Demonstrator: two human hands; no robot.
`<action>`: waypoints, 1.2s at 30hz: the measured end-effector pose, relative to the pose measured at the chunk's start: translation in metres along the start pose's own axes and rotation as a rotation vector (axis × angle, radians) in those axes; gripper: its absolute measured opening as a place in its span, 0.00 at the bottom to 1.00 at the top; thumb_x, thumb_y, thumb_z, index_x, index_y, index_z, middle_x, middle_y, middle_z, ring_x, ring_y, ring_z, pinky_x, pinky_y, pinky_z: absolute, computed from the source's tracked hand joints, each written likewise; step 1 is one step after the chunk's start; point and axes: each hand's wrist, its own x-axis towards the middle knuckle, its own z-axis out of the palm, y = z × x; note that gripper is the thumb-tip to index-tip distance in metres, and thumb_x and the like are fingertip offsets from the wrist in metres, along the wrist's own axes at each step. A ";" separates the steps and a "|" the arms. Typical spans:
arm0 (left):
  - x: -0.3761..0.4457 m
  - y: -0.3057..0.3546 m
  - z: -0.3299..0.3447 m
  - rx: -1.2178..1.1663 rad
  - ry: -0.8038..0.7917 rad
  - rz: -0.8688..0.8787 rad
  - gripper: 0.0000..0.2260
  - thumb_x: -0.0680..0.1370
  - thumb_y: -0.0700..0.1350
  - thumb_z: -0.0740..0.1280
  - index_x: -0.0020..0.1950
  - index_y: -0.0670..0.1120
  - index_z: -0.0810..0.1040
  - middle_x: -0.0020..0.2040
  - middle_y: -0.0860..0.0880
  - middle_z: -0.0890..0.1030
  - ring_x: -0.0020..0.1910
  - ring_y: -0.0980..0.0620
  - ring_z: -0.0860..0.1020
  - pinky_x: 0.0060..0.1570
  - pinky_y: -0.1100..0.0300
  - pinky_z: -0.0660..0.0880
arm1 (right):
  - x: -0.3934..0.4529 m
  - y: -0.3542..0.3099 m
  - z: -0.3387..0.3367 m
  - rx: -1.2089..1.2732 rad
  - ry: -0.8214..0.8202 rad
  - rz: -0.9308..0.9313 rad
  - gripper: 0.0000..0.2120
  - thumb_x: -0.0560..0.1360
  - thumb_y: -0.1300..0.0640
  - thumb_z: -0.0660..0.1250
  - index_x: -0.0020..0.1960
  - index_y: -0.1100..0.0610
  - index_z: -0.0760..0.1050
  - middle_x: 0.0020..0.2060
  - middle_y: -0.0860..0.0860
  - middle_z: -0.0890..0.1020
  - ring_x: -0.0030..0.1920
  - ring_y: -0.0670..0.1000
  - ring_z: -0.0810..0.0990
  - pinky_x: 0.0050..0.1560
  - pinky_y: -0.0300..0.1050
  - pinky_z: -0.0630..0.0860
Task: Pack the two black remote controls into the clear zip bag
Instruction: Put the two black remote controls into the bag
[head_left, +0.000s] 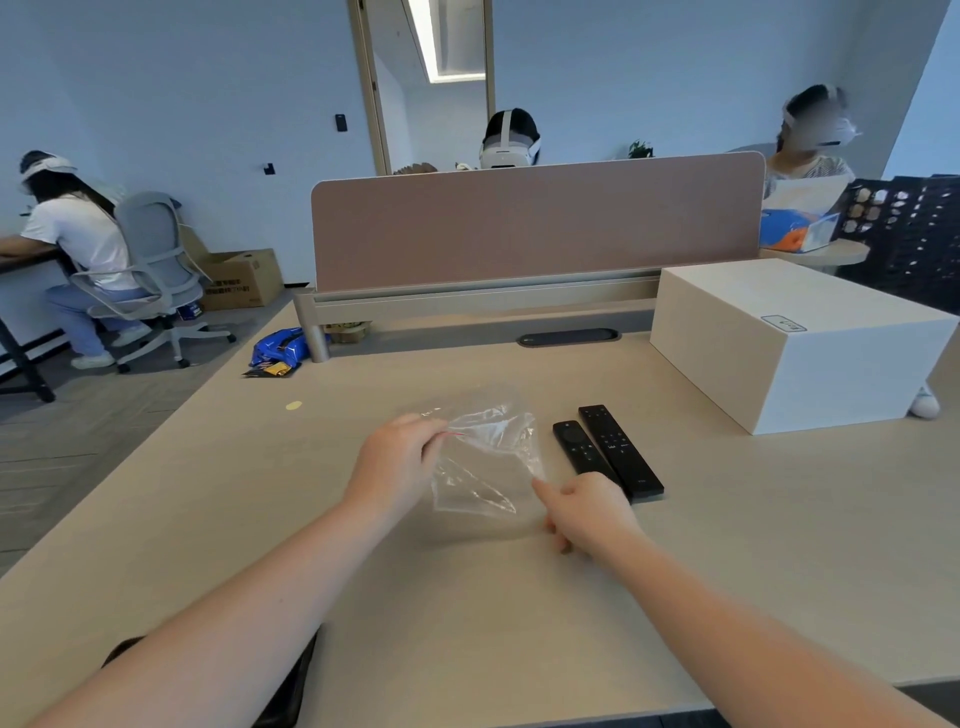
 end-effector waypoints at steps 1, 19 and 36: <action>-0.001 0.001 0.000 0.020 -0.024 0.057 0.12 0.77 0.45 0.61 0.50 0.43 0.83 0.40 0.42 0.82 0.41 0.40 0.80 0.40 0.54 0.75 | -0.002 0.004 -0.003 -0.094 0.135 -0.092 0.21 0.77 0.45 0.59 0.31 0.57 0.72 0.27 0.51 0.77 0.28 0.52 0.75 0.29 0.39 0.68; -0.019 0.006 0.018 0.157 -0.268 0.195 0.14 0.75 0.46 0.58 0.38 0.42 0.79 0.39 0.44 0.79 0.39 0.42 0.79 0.36 0.57 0.74 | 0.005 0.030 -0.013 -0.588 0.349 -0.187 0.06 0.79 0.52 0.57 0.50 0.55 0.67 0.47 0.53 0.77 0.49 0.56 0.73 0.38 0.45 0.68; -0.007 0.023 0.023 0.233 -0.305 -0.104 0.12 0.77 0.46 0.61 0.41 0.42 0.80 0.44 0.42 0.83 0.46 0.40 0.78 0.39 0.54 0.70 | -0.058 -0.010 -0.058 0.063 0.562 -0.444 0.08 0.74 0.56 0.68 0.51 0.59 0.80 0.38 0.54 0.83 0.41 0.56 0.80 0.45 0.50 0.77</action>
